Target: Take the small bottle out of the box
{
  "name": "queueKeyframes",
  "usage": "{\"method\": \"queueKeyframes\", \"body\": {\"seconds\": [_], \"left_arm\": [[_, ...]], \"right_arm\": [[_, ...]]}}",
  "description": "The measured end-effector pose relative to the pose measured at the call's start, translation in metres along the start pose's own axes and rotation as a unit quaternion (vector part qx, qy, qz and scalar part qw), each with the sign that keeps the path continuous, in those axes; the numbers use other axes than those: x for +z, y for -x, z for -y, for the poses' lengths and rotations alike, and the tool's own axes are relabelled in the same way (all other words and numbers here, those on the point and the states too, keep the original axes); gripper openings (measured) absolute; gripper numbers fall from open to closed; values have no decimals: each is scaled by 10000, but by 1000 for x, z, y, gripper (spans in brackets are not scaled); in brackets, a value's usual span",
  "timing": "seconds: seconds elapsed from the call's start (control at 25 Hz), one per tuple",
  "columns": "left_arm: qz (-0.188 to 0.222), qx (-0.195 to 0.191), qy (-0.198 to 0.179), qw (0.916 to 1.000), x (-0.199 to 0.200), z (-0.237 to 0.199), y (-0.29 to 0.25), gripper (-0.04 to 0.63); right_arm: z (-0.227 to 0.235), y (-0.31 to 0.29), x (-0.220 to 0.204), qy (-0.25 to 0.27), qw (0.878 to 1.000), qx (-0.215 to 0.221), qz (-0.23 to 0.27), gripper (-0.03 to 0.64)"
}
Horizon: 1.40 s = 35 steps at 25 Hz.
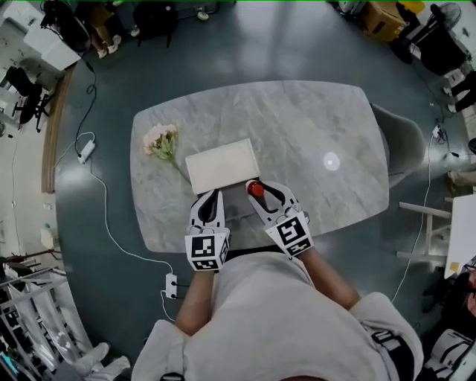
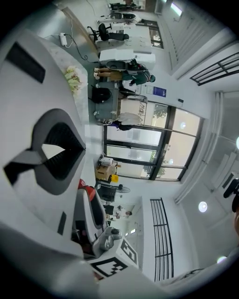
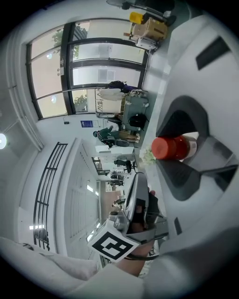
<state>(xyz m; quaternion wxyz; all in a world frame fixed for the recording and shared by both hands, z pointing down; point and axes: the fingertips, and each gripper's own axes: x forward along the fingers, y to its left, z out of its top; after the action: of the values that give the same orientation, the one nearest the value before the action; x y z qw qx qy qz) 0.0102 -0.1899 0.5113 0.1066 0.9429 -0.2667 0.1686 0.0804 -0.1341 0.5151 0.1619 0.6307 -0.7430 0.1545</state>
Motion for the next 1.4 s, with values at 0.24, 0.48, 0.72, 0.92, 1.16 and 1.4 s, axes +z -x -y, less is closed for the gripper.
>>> {"method": "queueKeyframes", "body": {"seconds": [0.24,0.48,0.72,0.92,1.16,1.4], "left_arm": [[505,221,-93,9984,42,-3,21,21],[894,385,-190,9951,70,-2,31,22],[1094,425,-237,9928,85,-1,36,21],[1279,429,-252,9905,99,3,45,21],[1462,432,-270,9879,110,6,50,21],[1453,461,-293,9879,108,6,53,21]], "right_arm": [[-4,17,44,105,9994,114,301,153],[-2,28,71,245,9973,209,659,153],[-2,36,86,166,9960,156,864,153],[2,43,95,183,9949,83,991,153],[5,44,98,245,9935,109,1105,153],[1,43,101,270,9930,152,1143,153]]}}
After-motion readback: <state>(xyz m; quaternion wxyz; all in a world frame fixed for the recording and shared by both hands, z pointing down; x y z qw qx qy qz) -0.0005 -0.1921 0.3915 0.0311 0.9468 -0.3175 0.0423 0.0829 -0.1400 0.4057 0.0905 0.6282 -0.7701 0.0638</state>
